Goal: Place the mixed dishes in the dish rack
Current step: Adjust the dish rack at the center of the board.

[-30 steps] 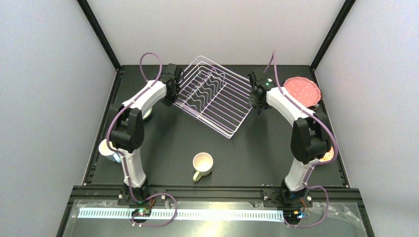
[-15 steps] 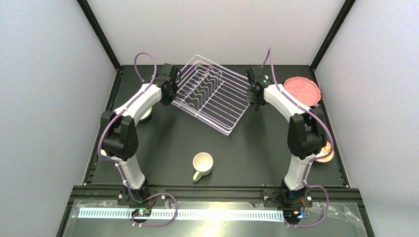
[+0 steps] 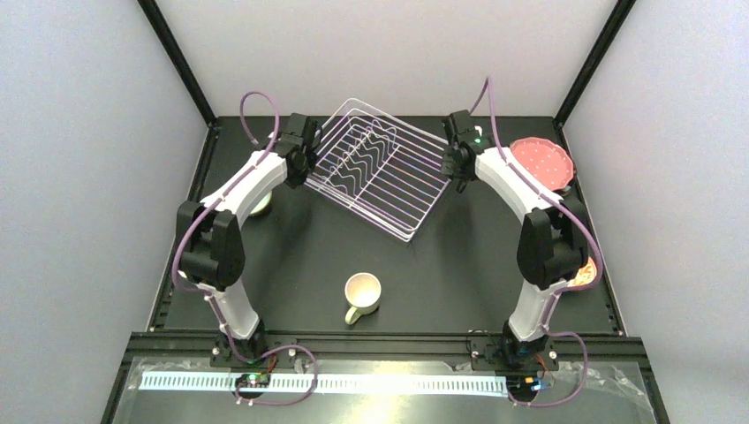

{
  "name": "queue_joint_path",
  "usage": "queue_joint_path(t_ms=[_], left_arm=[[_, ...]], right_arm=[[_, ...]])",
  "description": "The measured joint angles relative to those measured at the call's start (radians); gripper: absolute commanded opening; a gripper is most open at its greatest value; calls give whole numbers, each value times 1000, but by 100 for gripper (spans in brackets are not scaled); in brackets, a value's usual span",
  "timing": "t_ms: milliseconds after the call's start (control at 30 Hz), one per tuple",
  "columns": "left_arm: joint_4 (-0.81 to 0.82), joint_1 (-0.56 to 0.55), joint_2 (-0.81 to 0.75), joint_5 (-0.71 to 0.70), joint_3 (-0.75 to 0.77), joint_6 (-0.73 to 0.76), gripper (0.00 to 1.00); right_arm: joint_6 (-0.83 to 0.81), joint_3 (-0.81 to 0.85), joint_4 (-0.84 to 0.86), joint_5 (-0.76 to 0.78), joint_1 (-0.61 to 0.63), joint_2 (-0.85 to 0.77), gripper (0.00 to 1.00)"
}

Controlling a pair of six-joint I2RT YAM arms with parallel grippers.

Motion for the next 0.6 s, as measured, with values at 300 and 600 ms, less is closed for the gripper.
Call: queue_joint_path(t_ms=[300,600], left_arm=[[0,0,-6,-15,0,38,73],[-1,7,1,-18,3,66,73]], right_arm=[[1,71,-6,-30,0,-26,66],[1,101,-1,-59,0,5,75]])
